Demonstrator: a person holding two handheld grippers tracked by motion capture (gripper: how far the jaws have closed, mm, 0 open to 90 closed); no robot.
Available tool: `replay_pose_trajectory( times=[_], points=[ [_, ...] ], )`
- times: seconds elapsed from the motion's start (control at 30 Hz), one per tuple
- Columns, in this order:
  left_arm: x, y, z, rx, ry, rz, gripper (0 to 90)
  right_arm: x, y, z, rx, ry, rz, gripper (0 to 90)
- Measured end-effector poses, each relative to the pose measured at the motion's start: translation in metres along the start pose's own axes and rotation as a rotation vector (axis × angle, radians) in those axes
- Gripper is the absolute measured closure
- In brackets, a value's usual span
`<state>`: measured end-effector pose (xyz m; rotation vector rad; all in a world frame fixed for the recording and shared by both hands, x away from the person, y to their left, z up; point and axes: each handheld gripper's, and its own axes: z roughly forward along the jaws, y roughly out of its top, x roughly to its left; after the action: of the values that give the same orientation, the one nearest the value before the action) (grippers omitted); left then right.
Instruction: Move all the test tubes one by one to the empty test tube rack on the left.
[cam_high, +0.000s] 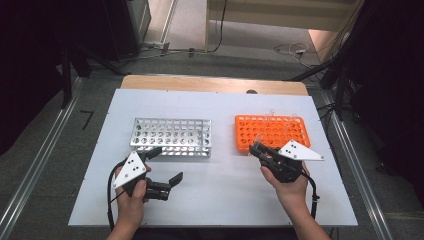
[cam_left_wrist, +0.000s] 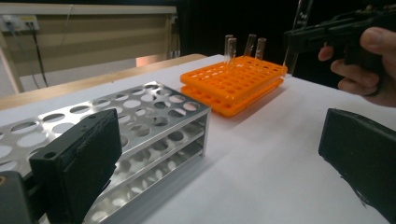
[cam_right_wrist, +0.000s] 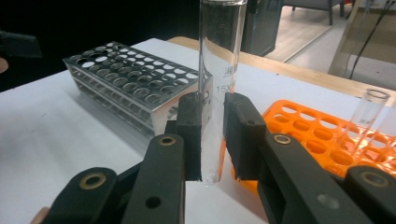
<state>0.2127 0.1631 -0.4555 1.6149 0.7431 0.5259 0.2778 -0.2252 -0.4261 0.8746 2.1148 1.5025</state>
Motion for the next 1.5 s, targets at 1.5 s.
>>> replay_pose_trajectory(
  times=[1.5],
  points=[
    [-0.043,0.037,0.044,0.024,-0.082,-0.044,35.0,0.061,-0.008,0.019,0.062,0.142,-0.092,74.6]
  ],
)
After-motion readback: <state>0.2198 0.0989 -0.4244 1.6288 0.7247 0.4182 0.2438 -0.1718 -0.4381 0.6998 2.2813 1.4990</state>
